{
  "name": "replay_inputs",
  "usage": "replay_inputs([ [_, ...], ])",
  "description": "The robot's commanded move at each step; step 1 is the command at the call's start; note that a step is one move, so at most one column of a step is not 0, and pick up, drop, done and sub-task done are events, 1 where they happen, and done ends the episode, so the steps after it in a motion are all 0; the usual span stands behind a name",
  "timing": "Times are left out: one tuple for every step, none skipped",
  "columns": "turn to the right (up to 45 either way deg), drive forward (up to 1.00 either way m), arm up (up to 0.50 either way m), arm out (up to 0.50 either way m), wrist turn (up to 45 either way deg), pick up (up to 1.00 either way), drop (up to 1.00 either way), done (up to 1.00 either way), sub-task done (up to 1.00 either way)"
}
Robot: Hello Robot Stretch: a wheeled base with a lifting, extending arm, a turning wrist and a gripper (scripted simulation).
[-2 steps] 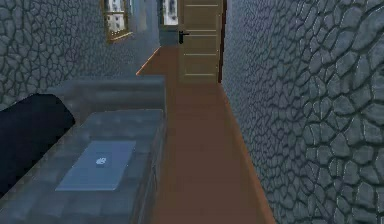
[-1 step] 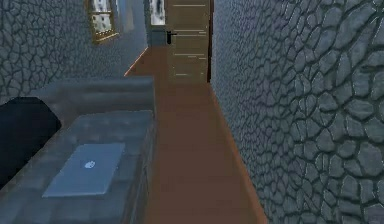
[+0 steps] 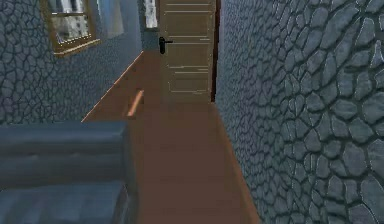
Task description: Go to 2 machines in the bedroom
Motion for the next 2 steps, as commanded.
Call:
replay_inputs([
  [0.0,1.00,0.00,0.00,0.0,0.00,0.00,0.00,0.00],
  [3.0,0.00,0.00,0.00,0.0,0.00,0.00,0.00,0.00],
])
